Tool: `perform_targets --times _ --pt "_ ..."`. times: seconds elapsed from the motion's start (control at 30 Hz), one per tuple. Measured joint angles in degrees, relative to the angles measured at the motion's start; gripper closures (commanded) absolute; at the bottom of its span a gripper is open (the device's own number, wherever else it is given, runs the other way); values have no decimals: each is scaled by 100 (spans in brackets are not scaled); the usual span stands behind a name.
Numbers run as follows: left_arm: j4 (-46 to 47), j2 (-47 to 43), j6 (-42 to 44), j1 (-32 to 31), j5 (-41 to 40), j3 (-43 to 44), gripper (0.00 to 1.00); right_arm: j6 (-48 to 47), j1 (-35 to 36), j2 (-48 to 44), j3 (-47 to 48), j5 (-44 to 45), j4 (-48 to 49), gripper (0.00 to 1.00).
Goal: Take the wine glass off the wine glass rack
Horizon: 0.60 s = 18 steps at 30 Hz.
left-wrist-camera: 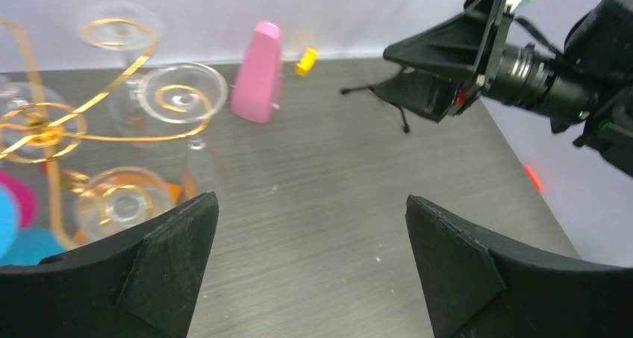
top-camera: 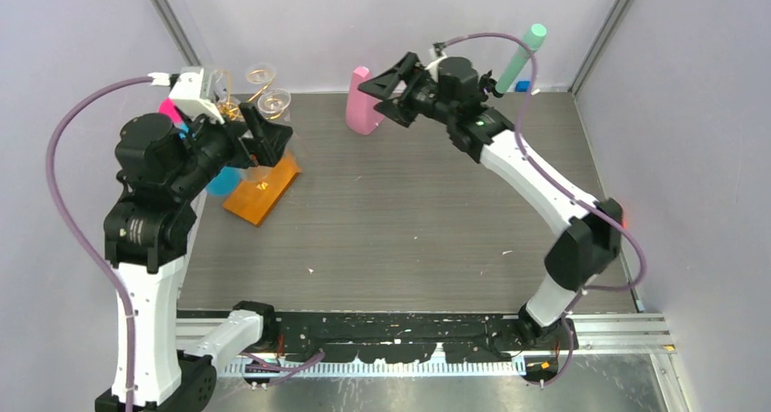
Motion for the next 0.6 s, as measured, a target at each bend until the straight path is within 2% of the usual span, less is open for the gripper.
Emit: perform_targets --times 0.2,0.4,0.6 --pt "15 -382 -2 0 -1008 13 0 398 533 1307 1285 267 68 25" --pt "199 -870 -7 0 -1530 -413 0 411 826 2304 2726 348 -227 38" --pt "356 -929 -13 0 -1805 -584 0 437 879 3088 3919 258 -601 37"
